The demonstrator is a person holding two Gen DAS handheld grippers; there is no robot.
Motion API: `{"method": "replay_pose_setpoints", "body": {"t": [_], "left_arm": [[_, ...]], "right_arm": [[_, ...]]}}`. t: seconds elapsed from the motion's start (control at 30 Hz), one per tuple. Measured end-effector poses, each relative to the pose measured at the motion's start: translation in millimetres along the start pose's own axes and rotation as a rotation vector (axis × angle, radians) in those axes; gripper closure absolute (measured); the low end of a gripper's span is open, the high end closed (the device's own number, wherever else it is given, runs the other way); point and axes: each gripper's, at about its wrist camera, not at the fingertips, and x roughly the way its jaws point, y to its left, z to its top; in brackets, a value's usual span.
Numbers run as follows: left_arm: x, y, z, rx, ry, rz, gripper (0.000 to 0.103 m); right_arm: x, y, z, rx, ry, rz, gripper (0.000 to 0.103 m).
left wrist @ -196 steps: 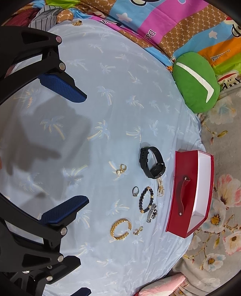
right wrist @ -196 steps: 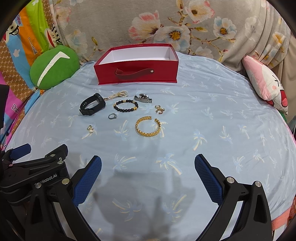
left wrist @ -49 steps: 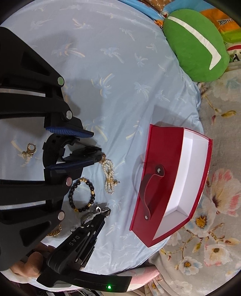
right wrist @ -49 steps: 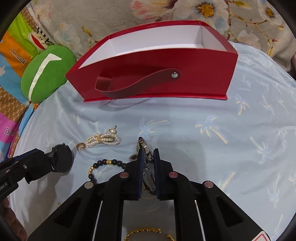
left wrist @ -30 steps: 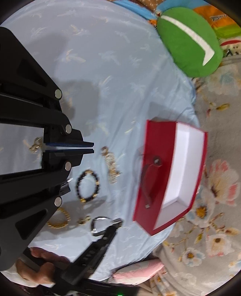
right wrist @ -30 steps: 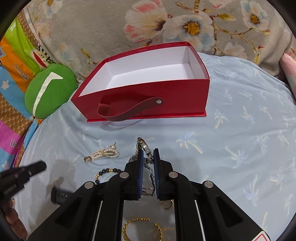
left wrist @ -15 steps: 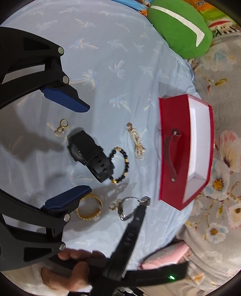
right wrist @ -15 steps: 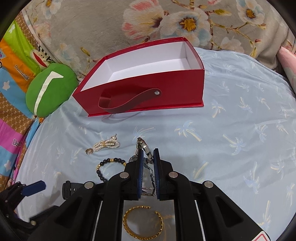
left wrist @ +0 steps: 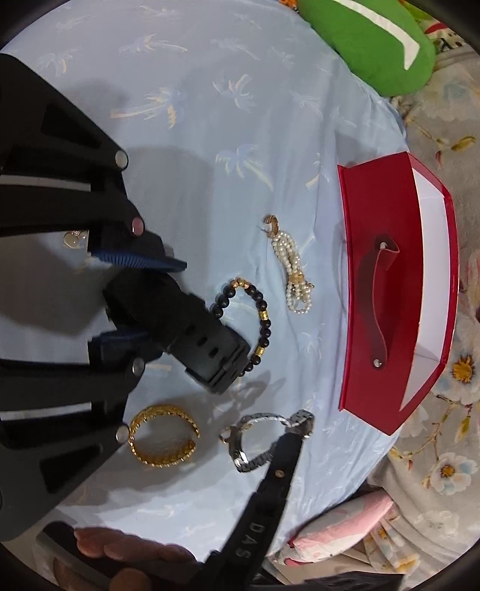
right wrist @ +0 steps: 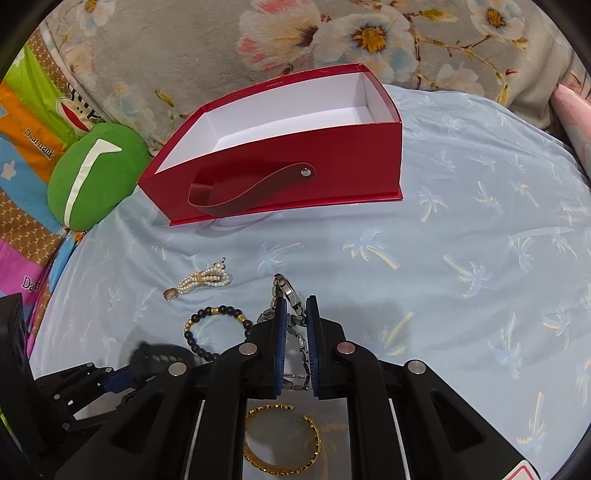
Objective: Organize jewelry
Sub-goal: 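Lift both watches and carry them over the red box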
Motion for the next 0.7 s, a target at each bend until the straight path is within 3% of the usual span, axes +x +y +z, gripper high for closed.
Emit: {"method": "replay_pose_setpoints", "body": {"t": [0.13,0.23,0.5,0.7], "left_arm": [[-13,3,5,-0.009,-0.036,0.009,0.09],[-27,7,10,-0.024,-0.062,0.0,0.1],[-71,12,33,-0.022,-0.158,0.022,0.101],[-98,16,76,0.009,-0.232,0.049,0.101]], "right_arm": [[0,1,0,0.0,0.0,0.007,0.093],[-3,3,1,-0.004,-0.005,0.01,0.093],[-20,9,16,-0.022,-0.053,0.023,0.093],[-38,20,47,-0.055,-0.106,0.057,0.093]]}}
